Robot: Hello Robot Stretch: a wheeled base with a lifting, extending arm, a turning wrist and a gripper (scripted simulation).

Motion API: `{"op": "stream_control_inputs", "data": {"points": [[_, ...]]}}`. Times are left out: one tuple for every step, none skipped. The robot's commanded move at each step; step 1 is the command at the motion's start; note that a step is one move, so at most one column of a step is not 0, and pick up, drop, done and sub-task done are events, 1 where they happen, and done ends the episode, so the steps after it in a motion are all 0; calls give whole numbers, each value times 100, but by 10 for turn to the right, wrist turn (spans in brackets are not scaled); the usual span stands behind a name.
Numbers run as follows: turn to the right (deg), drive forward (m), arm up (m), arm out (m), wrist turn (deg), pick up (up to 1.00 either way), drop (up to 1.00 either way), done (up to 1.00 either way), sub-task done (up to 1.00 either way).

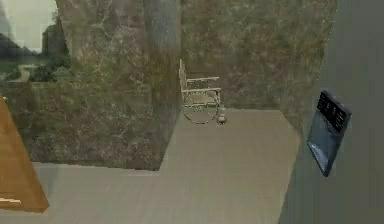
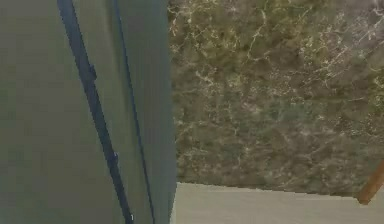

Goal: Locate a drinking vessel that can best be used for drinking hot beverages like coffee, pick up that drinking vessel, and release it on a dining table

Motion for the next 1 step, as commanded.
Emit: {"op": "stream_control_inputs", "data": {"points": [[0,100,0,0,0,0,0,0,0]]}}
